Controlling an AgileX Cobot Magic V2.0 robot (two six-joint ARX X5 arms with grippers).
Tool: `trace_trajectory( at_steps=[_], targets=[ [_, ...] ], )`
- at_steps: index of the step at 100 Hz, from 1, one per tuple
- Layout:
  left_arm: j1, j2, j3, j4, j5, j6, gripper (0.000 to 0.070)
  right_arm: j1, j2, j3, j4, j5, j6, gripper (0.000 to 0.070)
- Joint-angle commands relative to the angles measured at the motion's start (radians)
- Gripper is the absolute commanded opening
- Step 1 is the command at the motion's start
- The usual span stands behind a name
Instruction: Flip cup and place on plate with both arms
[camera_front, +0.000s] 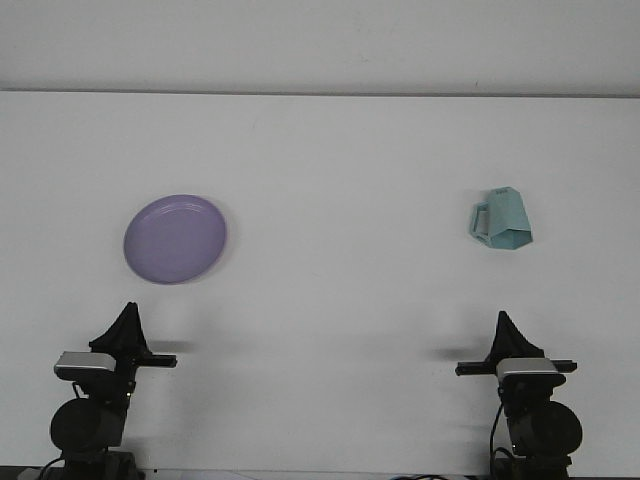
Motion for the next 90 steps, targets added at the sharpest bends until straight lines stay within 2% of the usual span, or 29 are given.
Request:
trace_trajectory(
  at_steps=[1,78,90],
  targets=[
    [-0.003,-0.001,-0.019,0.01,0.002,0.001,0.0012,0.0,0.0,-0.003,0.011,0.0,0.01,0.0],
    [-0.003,-0.001,-0.019,0.01,0.002,0.001,0.0012,0.0,0.0,-0.003,0.011,0.0,0.01,0.0],
    [-0.003,-0.001,-0.019,0.01,0.002,0.0,0.0012,0.0,0.0,-0.003,0.012,-0.002,0.035,0.0]
  ],
)
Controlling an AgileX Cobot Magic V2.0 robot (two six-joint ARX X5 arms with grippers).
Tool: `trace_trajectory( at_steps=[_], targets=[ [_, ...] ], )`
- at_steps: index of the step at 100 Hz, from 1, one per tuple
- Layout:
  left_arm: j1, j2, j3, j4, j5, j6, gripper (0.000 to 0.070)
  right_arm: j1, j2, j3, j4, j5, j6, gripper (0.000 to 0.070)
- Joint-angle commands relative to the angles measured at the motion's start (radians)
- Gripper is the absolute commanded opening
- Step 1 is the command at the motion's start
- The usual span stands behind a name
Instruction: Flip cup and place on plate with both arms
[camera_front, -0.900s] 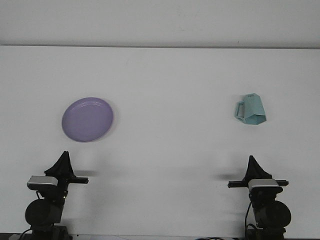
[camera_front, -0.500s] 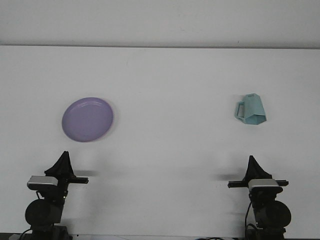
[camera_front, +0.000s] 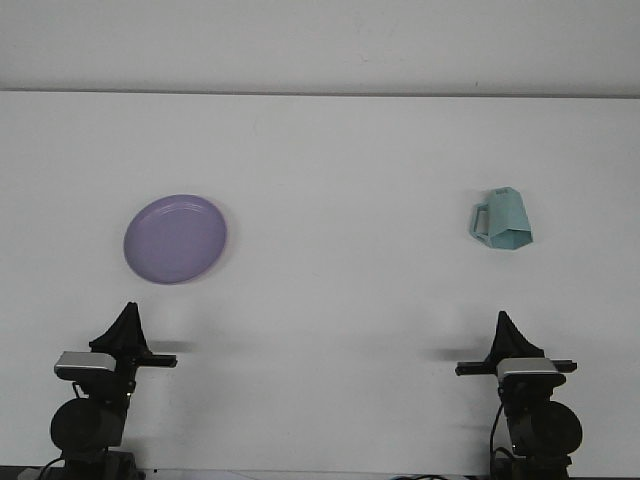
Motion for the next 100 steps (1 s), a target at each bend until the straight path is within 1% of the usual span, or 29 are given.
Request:
trace_trajectory(
  at_steps=[1,11,19,31,36,41,46,50,54,65,68,73,86,94,100],
  targets=[
    [-0.003,-0.001,-0.019,0.01,0.002,0.0,0.0012,0.0,0.0,-0.003,0.012,-0.003,0.033,0.0],
    [-0.003,-0.001,-0.019,0.011,0.002,-0.007,0.0012,0.0,0.0,-0.003,0.011,-0.003,0.083,0.0],
    [-0.003,-0.001,-0.019,0.011,0.002,-0.045,0.0012,0.0,0.0,-0.003,0.011,-0.004,0.121,0.0],
    [-0.003,-0.001,-0.019,0.01,0.002,-0.112,0.0012,0.0,0.0,-0.002,0.025,-0.002,0.258,0.0],
    [-0.003,-0.001,-0.019,0.013,0.002,-0.132,0.0012,0.0,0.0,0.0,0.041,0.0,0.285,0.0],
    [-0.003,-0.001,-0.019,0.014,0.002,-0.137,0.0012,0.0,0.0,0.013,0.048,0.0,0.293,0.0],
    [-0.003,-0.001,-0.019,0.015,0.002,-0.142,0.0012,0.0,0.0,0.039,0.04,0.005,0.28,0.0],
    [-0.003,-0.001,-0.018,0.015,0.002,-0.161,0.0012,0.0,0.001,0.069,0.023,0.017,0.264,0.0],
    [-0.003,-0.001,-0.018,0.015,0.002,-0.17,0.0011,0.0,0.006,0.103,-0.003,0.04,0.248,0.0],
    [-0.003,-0.001,-0.018,0.014,0.002,-0.172,0.0011,0.0,0.056,0.209,-0.057,0.116,0.245,0.0],
    [-0.003,-0.001,-0.018,0.014,0.002,-0.172,0.0011,0.0,0.08,0.239,-0.062,0.137,0.233,0.0],
    [-0.003,-0.001,-0.018,0.014,0.002,-0.172,0.0011,0.0,0.123,0.283,-0.063,0.158,0.196,0.0],
    [-0.003,-0.001,-0.018,0.014,0.002,-0.172,0.0011,-0.001,0.286,0.393,-0.065,0.175,0.042,0.0],
    [-0.003,-0.001,-0.018,0.012,0.002,-0.172,0.0011,-0.001,0.393,0.418,-0.034,0.22,-0.032,0.0],
    [-0.003,-0.001,-0.018,0.01,0.001,-0.171,0.0011,-0.003,0.467,0.418,0.015,0.231,-0.073,0.0005]
  ],
)
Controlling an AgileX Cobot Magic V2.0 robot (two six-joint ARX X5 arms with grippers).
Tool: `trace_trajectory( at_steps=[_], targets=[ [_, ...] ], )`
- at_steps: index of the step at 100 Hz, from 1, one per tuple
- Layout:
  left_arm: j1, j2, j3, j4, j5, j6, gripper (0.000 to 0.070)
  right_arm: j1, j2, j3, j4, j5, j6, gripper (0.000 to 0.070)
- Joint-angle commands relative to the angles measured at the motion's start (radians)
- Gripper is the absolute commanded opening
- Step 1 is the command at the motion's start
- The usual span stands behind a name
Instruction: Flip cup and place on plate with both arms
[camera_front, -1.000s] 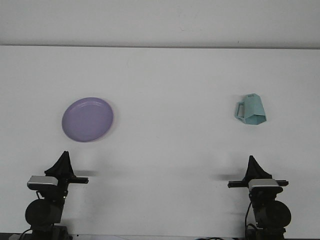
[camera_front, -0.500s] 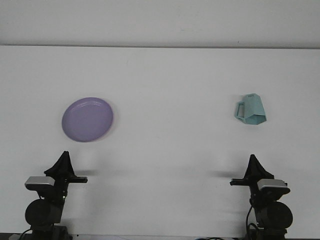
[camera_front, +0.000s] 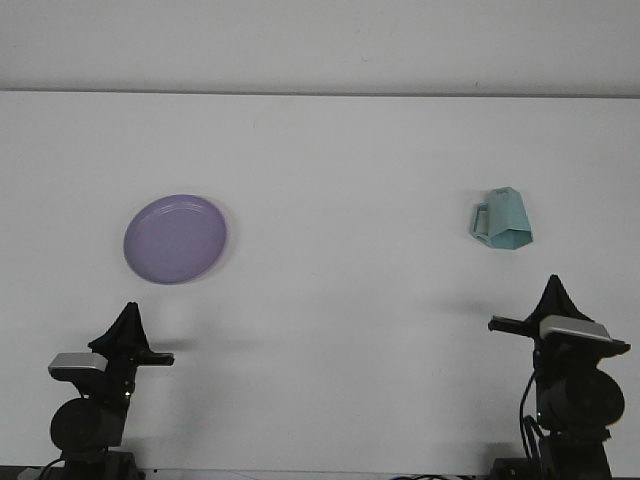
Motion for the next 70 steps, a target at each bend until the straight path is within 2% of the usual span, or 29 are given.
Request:
trace_trajectory(
  at_steps=[1,6,16,20,37,48,53,70],
  targets=[
    [-0.003,-0.001,-0.018,0.01,0.001,-0.009,0.0011,-0.004,0.087,0.0,0.039,0.014,-0.117,0.0011],
    [-0.003,-0.001,-0.018,0.01,0.002,-0.009,0.0011,-0.012,0.154,0.0,0.077,0.01,-0.151,0.007],
    [-0.003,-0.001,-0.018,0.01,0.002,-0.009,0.0011,-0.037,0.304,0.0,0.168,0.004,-0.21,0.0296],
    [-0.003,-0.001,-0.018,0.01,0.002,-0.009,0.0011,-0.05,0.365,0.0,0.213,-0.009,-0.227,0.0351],
    [-0.003,-0.001,-0.018,0.01,0.001,-0.009,0.0011,-0.124,0.624,0.0,0.381,-0.07,-0.26,0.036],
    [-0.003,-0.001,-0.018,0.01,0.001,-0.009,0.0011,-0.177,0.773,0.0,0.497,-0.138,-0.286,0.0456],
    [-0.003,-0.001,-0.018,0.01,0.001,-0.009,0.0011,-0.2,0.836,0.0,0.558,-0.16,-0.306,0.0479],
    [-0.003,-0.001,-0.018,0.01,0.001,-0.009,0.0011,-0.262,1.01,0.001,0.764,-0.199,-0.343,0.0483]
  ],
)
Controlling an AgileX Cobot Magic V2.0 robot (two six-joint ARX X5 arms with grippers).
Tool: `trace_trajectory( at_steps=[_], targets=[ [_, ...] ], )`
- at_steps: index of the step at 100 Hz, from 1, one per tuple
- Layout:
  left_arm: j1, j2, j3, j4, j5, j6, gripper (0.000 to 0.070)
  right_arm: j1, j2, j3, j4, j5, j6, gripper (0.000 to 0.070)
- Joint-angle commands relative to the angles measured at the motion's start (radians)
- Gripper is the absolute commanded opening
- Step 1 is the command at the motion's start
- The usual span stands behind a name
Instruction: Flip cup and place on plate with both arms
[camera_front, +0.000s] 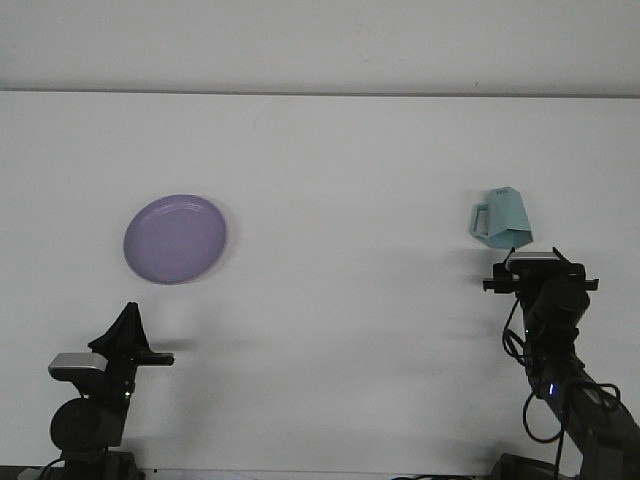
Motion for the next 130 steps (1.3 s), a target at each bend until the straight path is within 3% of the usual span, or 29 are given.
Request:
trace_trajectory(
  at_steps=[1,28,79,86,102,115,130],
  targets=[
    [-0.003,-0.001,-0.018,0.009,0.001,-0.008,0.0011,-0.022,0.067,0.003,0.098,-0.025,-0.035,0.0483],
    [-0.003,-0.001,-0.018,0.01,0.001,-0.005,0.0011,-0.078,0.298,0.122,0.196,-0.166,-0.078,0.0482],
    [-0.003,-0.001,-0.018,0.01,0.001,-0.006,0.0011,-0.078,0.552,0.379,0.181,-0.208,-0.152,0.0476],
    [-0.003,-0.001,-0.018,0.01,0.001,-0.006,0.0011,-0.077,0.563,0.388,0.182,-0.212,-0.157,0.0428],
    [-0.003,-0.001,-0.018,0.01,0.001,-0.006,0.0011,-0.077,0.578,0.395,0.182,-0.258,-0.158,0.0165],
    [-0.003,-0.001,-0.018,0.01,0.001,-0.006,0.0011,-0.077,0.578,0.395,0.184,-0.26,-0.154,0.0016],
    [-0.003,-0.001,-0.018,0.01,0.001,-0.006,0.0011,-0.077,0.578,0.399,0.185,-0.277,-0.122,0.0012]
  ],
)
